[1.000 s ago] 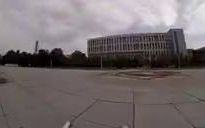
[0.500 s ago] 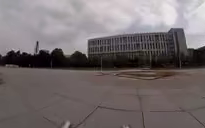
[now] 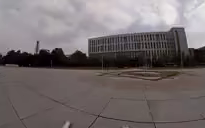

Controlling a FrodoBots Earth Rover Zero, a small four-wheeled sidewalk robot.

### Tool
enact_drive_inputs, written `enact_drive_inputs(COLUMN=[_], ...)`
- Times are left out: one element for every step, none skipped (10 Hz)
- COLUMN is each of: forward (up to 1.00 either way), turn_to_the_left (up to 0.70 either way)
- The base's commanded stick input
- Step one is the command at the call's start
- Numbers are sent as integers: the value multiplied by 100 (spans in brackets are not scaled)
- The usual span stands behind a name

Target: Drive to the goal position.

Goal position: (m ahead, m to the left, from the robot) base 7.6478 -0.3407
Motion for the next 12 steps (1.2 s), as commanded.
enact_drive_inputs(forward=[70,70,70,70,70,70,70,70,70,70,70,70], turn_to_the_left=[0,0,0,0,0,0,0,0,0,0,0,0])
